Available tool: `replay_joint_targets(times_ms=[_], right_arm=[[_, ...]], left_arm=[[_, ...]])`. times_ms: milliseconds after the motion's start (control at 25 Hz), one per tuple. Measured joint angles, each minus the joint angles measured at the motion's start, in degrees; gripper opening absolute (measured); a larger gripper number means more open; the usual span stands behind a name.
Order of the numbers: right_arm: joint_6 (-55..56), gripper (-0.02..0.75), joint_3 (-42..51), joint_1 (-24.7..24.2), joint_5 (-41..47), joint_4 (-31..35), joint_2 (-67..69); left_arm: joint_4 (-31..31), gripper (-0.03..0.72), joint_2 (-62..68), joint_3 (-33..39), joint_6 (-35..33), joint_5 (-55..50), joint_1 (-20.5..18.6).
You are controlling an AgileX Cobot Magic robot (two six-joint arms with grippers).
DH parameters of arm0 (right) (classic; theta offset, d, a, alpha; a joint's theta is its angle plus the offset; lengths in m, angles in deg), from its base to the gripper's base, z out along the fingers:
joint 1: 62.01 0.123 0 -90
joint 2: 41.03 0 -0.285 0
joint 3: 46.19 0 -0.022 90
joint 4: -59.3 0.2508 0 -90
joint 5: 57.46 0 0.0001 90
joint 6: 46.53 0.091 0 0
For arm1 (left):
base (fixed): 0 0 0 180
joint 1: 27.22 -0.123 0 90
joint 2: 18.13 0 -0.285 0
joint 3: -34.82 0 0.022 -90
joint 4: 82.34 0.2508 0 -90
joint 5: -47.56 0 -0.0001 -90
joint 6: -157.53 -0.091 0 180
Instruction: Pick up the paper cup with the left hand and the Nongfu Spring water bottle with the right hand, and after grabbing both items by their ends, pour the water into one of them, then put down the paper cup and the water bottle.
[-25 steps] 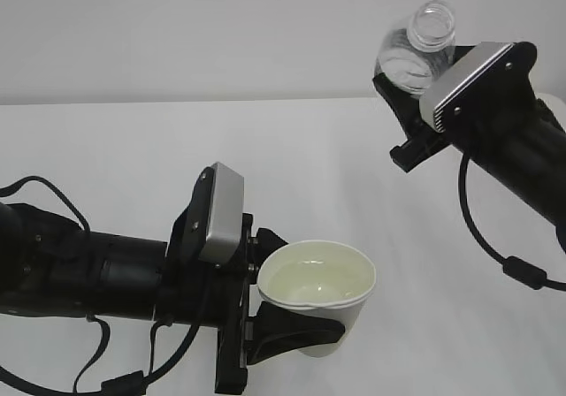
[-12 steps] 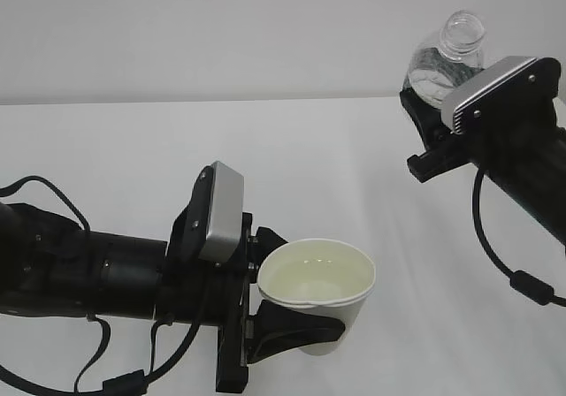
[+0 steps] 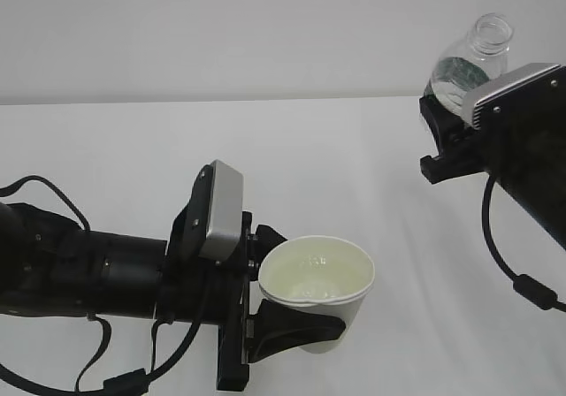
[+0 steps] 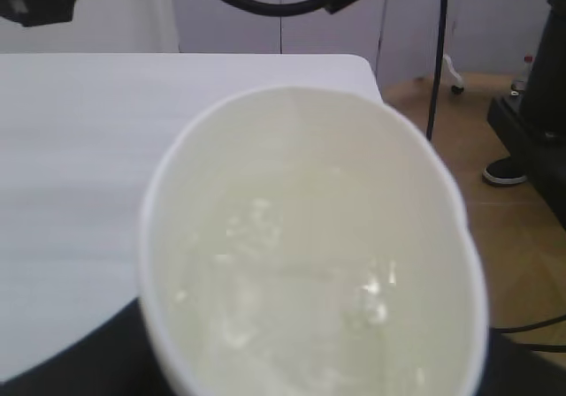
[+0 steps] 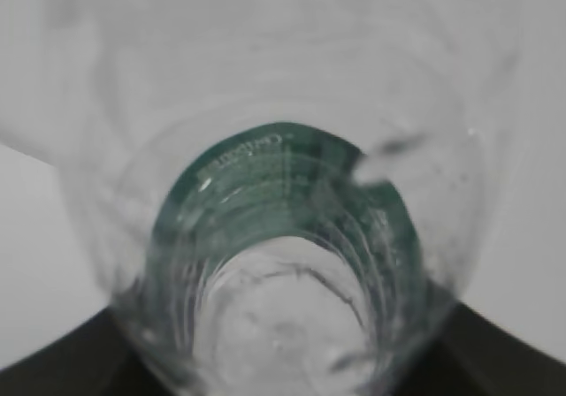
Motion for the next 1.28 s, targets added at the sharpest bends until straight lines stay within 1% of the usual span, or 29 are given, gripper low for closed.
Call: replay_joint_targets(times_ms=[200, 400, 640, 840, 1040, 1120, 1280], right_arm=[[0.99, 0.447, 1.07, 0.0, 0.0, 2.5, 0.0], [1.26, 0.447, 1.3, 0.0, 0.07, 2.85, 0.0], [1.6, 0.447, 1.3, 0.0, 0.07, 2.85, 0.0], [1.73, 0.447, 1.3, 0.0, 0.07, 2.85, 0.0], [1.92, 0.447, 1.3, 0.0, 0.07, 2.85, 0.0], [1.96, 0.447, 1.34, 0.0, 0.07, 2.85, 0.0], [1.96, 0.447, 1.57, 0.0, 0.07, 2.85, 0.0]], left_arm=[[-0.87, 0.414, 0.0, 0.0, 0.0, 0.0, 0.0], [-1.56, 0.414, 0.0, 0.0, 0.0, 0.0, 0.0], [-4.15, 0.414, 0.0, 0.0, -0.24, 0.0, 0.0], [-8.03, 0.414, 0.0, 0.0, -1.74, -0.72, 0.0], [-13.83, 0.414, 0.0, 0.0, -4.14, -1.52, 0.0], [-16.43, 0.425, 0.0, 0.0, -5.33, -1.78, 0.0], [-20.98, 0.414, 0.1, 0.0, -7.13, -3.91, 0.0]])
